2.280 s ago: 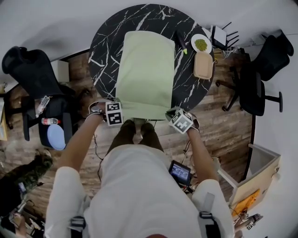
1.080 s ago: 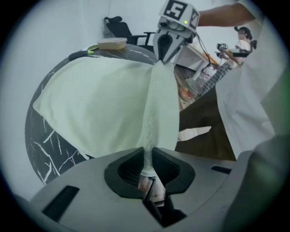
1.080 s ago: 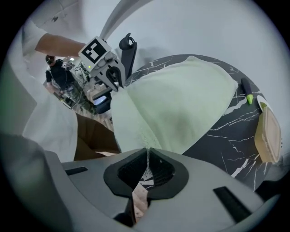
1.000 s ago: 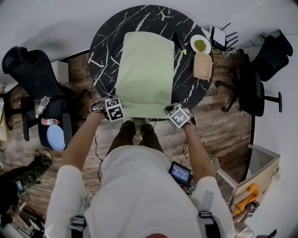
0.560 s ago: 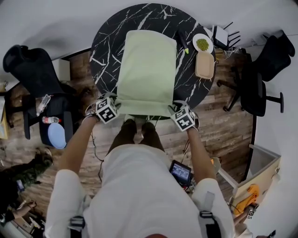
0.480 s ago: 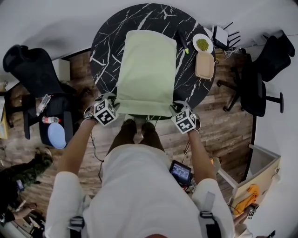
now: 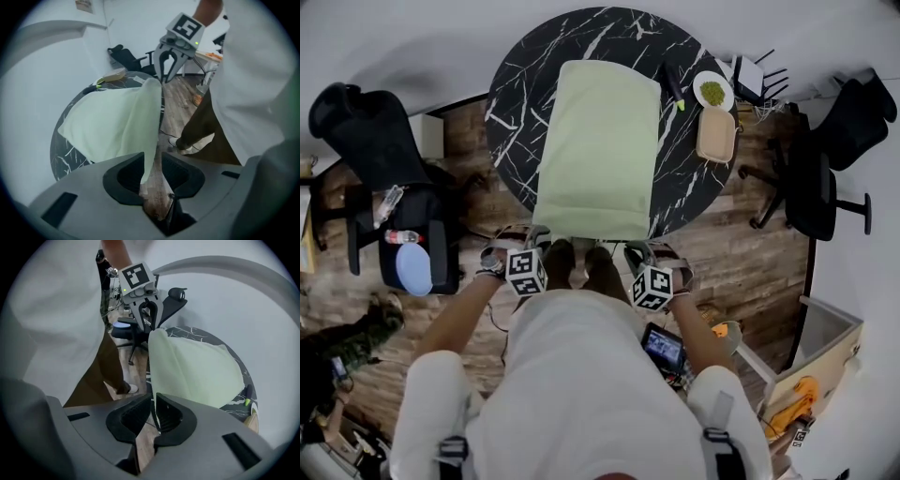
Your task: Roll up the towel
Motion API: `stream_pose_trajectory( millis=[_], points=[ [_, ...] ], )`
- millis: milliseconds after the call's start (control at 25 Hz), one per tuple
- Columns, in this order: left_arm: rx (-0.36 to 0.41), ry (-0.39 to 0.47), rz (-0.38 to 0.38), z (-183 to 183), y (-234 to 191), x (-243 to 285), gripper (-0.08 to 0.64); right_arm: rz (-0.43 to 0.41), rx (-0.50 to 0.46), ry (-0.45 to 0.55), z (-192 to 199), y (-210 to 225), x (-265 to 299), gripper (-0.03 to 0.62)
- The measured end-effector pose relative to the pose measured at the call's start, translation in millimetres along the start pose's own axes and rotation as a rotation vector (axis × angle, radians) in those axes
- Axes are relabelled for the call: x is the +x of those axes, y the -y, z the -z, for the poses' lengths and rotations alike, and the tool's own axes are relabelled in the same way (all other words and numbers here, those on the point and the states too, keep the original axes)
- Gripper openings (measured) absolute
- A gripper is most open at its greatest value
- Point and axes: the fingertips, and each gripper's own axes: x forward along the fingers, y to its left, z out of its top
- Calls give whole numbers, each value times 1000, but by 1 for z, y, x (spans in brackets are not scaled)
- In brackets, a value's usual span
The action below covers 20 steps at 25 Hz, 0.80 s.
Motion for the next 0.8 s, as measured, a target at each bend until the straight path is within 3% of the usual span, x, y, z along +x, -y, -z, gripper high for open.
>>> stream_pose_trajectory(
  millis=[80, 240, 480, 680, 800],
  points=[
    [46, -24, 10, 1, 8, 13, 114, 13, -13, -38, 9, 0, 13, 40],
    [63, -83, -21, 11, -5, 36, 148, 43, -1, -101, 29, 17, 27, 94],
    [85, -116, -29, 16, -22, 45, 163, 6, 30, -128, 42, 16, 32, 123],
    [118, -128, -31, 16, -30, 49, 133, 7, 29, -141, 48, 18, 41, 121],
    [111, -136, 7, 17, -29, 52, 133, 16, 59, -144, 49, 25, 46, 72]
  ],
)
